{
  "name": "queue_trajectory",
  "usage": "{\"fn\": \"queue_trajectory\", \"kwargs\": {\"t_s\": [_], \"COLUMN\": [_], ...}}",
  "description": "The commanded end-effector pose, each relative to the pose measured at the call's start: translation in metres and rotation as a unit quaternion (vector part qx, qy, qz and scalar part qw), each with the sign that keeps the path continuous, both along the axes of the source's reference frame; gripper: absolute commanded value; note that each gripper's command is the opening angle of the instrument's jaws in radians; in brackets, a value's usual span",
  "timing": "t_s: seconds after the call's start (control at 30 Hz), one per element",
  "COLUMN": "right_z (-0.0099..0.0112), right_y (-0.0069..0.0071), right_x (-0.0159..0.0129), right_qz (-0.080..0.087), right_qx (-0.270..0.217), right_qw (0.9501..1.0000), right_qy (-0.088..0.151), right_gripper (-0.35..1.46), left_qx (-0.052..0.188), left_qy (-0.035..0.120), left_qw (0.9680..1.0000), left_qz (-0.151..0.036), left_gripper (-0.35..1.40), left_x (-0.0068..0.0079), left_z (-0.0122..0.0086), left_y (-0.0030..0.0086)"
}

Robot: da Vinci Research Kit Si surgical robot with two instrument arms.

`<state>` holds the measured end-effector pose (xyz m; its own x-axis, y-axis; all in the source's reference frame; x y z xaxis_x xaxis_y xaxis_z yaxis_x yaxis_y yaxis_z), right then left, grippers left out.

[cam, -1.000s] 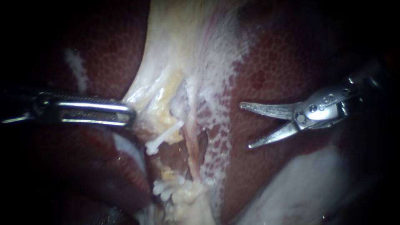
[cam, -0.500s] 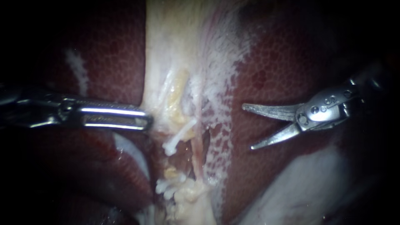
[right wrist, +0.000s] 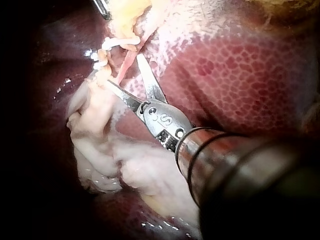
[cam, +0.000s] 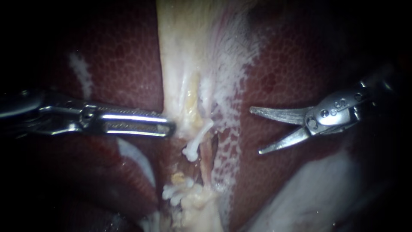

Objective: Go back from the cut left tube

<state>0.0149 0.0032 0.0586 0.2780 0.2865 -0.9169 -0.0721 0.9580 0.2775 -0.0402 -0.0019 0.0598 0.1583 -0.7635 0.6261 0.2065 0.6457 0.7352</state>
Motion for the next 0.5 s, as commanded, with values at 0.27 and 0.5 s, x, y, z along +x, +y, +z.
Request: {"fn": "queue_trajectory", "kwargs": {"t_s": [0.27, 0.5], "right_z": [0.0000, 0.0000], "right_y": [-0.0001, -0.0001], "right_x": [0.0000, 0.0000], "right_qz": [0.000, 0.000], "right_qx": [0.000, 0.000], "right_qw": [1.0000, 1.0000], "right_qy": [0.000, 0.000], "right_gripper": [1.43, 1.43], "left_qx": [0.000, 0.000], "left_qy": [0.000, 0.000], "left_qw": [1.0000, 1.0000], "left_qz": [0.000, 0.000], "left_gripper": [-0.35, -0.35], "left_x": [0.0000, -0.0001], "left_z": [-0.0001, 0.0000], "left_y": [0.0000, 0.0000]}}
